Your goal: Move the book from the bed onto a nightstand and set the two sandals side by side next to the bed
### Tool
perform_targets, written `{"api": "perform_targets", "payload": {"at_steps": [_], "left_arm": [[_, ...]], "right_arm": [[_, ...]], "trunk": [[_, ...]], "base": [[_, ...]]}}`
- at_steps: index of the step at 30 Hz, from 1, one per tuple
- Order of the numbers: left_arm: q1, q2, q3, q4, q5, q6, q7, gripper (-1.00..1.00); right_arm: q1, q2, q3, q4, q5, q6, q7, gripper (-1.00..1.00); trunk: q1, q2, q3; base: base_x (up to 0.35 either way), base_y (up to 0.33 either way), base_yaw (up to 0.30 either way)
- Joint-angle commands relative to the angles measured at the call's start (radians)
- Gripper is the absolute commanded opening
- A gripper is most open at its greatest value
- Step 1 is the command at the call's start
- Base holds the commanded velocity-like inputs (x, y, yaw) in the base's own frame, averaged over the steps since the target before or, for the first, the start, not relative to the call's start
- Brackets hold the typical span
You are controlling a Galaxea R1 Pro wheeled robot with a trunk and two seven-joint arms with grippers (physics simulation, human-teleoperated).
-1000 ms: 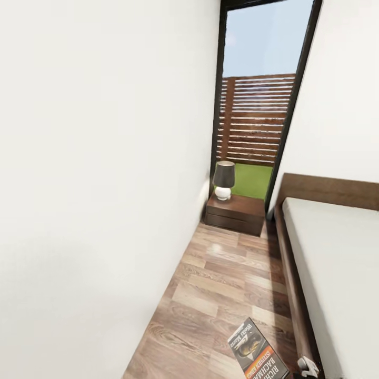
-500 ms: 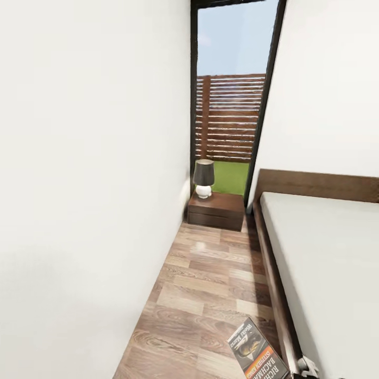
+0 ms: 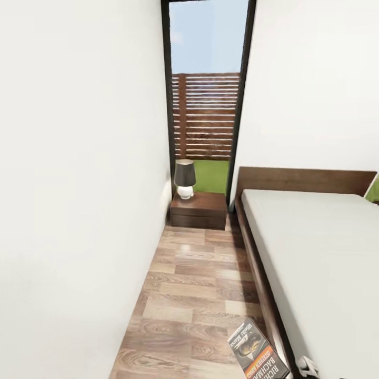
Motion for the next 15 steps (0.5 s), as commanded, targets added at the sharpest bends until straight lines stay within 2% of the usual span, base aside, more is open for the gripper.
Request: {"api": "perform_targets", "payload": {"at_steps": [1,11,15], "left_arm": [[-0.001,0.001,0.008,0.000,-0.011,-0.005,-0.003,1.00],[-0.001,0.001,0.008,0.000,-0.011,-0.005,-0.003,1.00],[-0.001,0.001,0.008,0.000,-0.011,-0.005,-0.003,1.00]], "right_arm": [[-0.001,0.000,-0.009,-0.001,0.006,0.010,0.004,-1.00],[-0.001,0.000,-0.009,-0.001,0.006,0.011,0.004,-1.00],[-0.002,0.000,-0.009,-0.001,0.006,0.011,0.004,-1.00]], "trunk": [[0.001,-0.002,-0.003],[0.001,-0.002,-0.008],[0.001,-0.002,-0.011]], "base": [[0.270,0.139,-0.266],[0.270,0.138,-0.261],[0.080,0.036,-0.078]]}}
